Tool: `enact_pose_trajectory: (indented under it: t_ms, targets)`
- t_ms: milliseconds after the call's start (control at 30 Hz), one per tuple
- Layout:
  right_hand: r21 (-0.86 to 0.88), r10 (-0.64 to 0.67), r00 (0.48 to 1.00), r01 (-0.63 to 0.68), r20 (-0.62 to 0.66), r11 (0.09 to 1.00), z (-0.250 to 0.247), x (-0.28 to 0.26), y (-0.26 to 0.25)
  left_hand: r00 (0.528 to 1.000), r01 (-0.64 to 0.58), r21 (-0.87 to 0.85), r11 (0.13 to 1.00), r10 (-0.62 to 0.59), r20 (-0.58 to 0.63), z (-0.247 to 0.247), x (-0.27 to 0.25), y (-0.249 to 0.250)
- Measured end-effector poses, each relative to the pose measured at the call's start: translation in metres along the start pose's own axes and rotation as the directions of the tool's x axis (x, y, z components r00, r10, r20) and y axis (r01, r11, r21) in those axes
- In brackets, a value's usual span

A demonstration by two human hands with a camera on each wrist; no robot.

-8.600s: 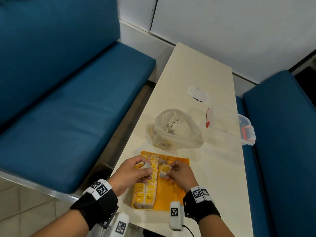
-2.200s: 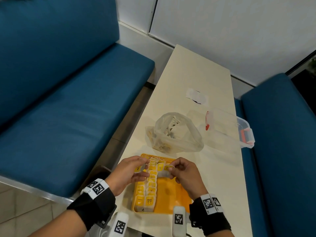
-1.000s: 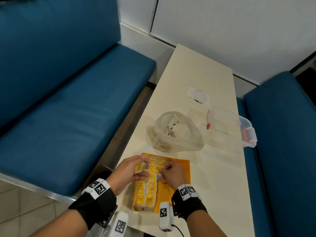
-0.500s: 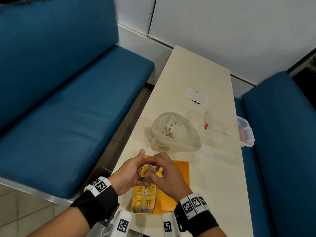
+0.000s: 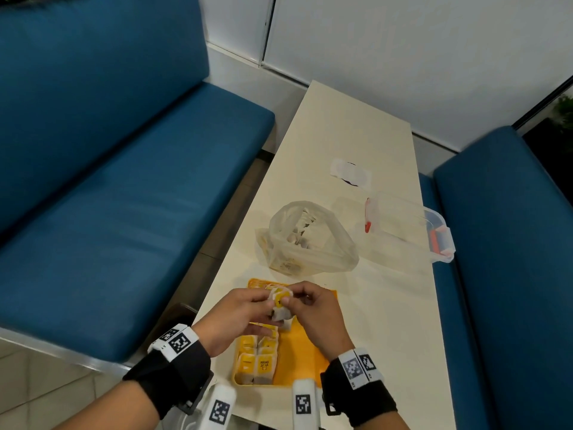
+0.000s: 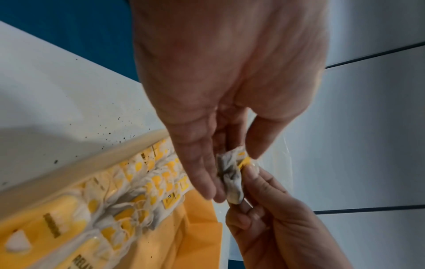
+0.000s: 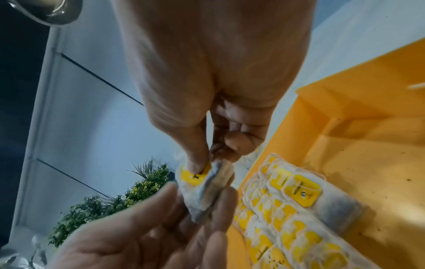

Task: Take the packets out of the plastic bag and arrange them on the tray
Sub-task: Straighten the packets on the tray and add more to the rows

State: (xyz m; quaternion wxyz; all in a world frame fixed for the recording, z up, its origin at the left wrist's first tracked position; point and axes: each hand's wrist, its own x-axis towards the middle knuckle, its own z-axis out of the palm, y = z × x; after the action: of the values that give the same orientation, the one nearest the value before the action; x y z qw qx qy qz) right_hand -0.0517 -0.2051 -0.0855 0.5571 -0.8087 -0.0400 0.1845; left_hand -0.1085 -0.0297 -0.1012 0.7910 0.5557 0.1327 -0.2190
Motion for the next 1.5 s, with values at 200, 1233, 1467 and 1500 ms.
enact_pose_trajectory:
  t_ms: [200,1233,1467,1500]
  targets:
    - [0.081,0.086,0.996,-0.086,0.0,0.993,0.005,-0.004,0.009,0.988,-0.042,0.006,0.999,0.042,-0.15,0.002,0.002,-0.006]
    - [-0.341,0.334,0.942,-0.302,0.037,0.89,-0.018,0.008,0.055,0.959,-0.039,-0.198,0.979,-0.019,-0.281,-0.013,0.001,-0.009]
    - [-0.385,0.374,0.926,-0.328,0.049,0.863,-0.004,0.018,0.065,0.959,-0.008,-0.139,0.99,-0.032,-0.282,-0.012,0.006,-0.013]
    - [-0.385,0.368,0.929,-0.325,0.04,0.864,-0.002,0.019,0.067,0.958,-0.008,-0.14,0.99,-0.032,-0.283,-0.012,0.007,-0.014]
